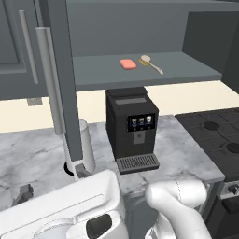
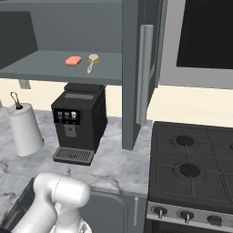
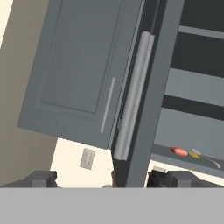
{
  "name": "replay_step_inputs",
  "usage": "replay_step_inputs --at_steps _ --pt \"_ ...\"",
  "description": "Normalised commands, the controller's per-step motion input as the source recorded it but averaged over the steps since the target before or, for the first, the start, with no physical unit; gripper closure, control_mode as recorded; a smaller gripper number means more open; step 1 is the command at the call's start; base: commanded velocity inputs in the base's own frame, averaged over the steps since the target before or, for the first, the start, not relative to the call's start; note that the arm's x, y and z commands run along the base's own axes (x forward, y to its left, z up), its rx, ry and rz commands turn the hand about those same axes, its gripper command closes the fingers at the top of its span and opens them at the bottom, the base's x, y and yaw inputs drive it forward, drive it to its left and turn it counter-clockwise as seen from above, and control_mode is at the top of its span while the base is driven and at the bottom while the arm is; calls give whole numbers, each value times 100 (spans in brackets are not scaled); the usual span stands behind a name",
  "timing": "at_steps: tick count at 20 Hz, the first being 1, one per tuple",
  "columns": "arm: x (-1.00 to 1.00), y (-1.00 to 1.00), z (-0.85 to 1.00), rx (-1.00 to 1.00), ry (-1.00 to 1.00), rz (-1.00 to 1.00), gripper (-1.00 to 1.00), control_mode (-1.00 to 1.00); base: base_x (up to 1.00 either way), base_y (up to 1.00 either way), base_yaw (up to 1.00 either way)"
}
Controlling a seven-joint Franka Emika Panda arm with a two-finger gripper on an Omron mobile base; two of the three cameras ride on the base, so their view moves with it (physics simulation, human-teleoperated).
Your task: Pick up the bar soap and dish brush from the sink, and place them back in the cabinet, and close the cabinet doors.
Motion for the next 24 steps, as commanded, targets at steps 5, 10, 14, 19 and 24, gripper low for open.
replay_step_inputs --at_steps 5,10,14,19,24 --pt "15 9 -21 0 -9 -3 -100 -100 0 0 0" --pt "12 0 -18 0 -9 0 -100 -100 0 0 0" --pt "9 0 -12 0 -7 0 -100 -100 0 0 0" --pt "7 0 -8 0 -6 0 -100 -100 0 0 0" --pt "8 0 -5 0 -4 0 -100 -100 0 0 0"
